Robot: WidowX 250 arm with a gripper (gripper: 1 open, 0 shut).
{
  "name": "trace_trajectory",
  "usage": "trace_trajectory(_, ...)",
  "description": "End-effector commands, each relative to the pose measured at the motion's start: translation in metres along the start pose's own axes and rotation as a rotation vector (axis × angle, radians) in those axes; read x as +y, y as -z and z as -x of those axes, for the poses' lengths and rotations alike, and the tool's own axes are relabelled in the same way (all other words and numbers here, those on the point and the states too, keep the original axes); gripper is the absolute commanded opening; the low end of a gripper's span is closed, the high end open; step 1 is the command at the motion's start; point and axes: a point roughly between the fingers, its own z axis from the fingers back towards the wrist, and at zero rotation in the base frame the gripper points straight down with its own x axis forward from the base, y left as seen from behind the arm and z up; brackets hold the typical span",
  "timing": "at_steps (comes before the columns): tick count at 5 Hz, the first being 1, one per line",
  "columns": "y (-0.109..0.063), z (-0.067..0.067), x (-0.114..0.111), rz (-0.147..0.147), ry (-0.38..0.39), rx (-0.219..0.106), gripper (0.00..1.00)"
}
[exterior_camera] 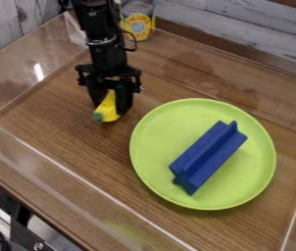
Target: Put the banana in the green plate
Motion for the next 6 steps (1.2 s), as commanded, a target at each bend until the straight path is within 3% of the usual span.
trace_trajectory(1,-0.026,-0.003,-0.015,-0.010,0.034,-0.069,0.00)
trace_trajectory(3,-0.046,0.004,-0.044,-0.003,0.070,-0.115,0.00)
trace_trajectory(6,-0.040,0.013,-0.065,-0.028,0.104,-0.143,0.00)
